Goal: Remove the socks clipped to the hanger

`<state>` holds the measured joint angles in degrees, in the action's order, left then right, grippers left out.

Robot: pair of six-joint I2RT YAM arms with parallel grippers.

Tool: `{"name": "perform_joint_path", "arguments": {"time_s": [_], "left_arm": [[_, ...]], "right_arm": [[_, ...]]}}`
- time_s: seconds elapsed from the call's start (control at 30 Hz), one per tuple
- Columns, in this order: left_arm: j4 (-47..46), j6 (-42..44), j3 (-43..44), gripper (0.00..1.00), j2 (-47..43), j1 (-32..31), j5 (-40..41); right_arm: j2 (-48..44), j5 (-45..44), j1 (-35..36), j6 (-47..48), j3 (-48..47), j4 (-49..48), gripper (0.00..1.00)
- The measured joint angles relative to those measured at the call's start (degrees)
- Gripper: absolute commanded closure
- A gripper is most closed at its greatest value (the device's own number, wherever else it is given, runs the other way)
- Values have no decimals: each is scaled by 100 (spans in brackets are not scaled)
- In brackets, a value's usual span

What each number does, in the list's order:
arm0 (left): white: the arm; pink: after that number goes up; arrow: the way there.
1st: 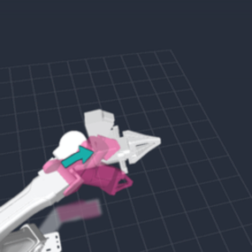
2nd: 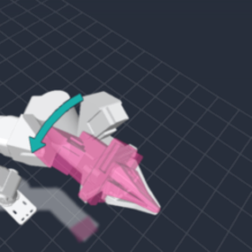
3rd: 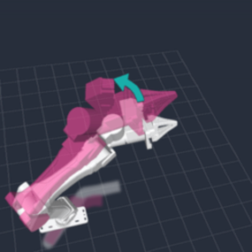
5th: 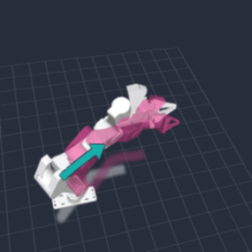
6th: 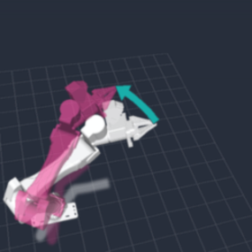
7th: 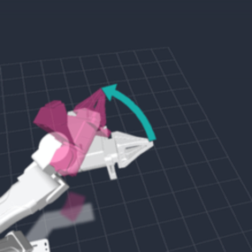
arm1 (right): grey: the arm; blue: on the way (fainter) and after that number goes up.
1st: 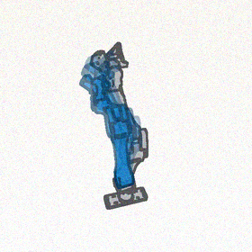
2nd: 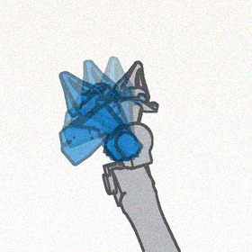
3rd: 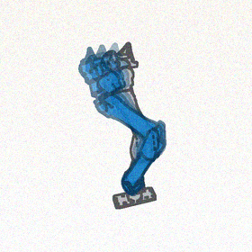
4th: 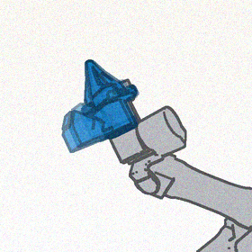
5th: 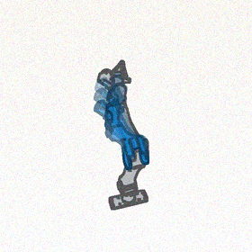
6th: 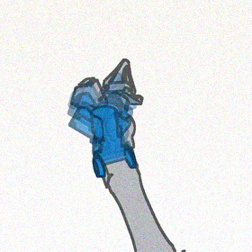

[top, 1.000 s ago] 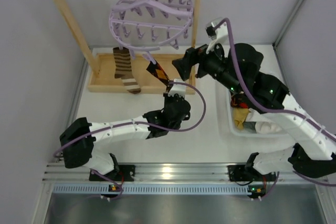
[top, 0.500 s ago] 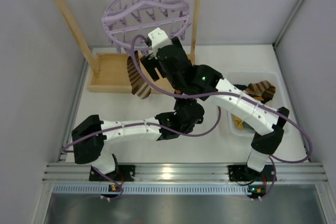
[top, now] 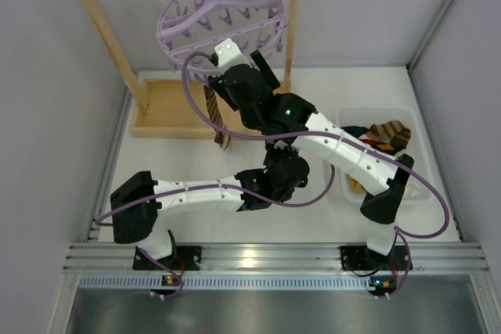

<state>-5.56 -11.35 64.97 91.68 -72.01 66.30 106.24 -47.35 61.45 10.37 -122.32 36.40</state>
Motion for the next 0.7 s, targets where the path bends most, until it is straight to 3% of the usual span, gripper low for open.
{"name": "perform_joint_path", "arguments": {"time_s": [0.27,0.5,0.7], "left_arm": [[-2,-4,4,100,0,-9,-2],[0,-4,4,100,0,-68,-11],[-2,-4,4,100,0,-87,-33]], "right_arm": [[-4,-79,-42,15,131,-127,28],[11,-79,-177,63,146,-251,43],[35,-79,-186,101,144,-439,48]]}}
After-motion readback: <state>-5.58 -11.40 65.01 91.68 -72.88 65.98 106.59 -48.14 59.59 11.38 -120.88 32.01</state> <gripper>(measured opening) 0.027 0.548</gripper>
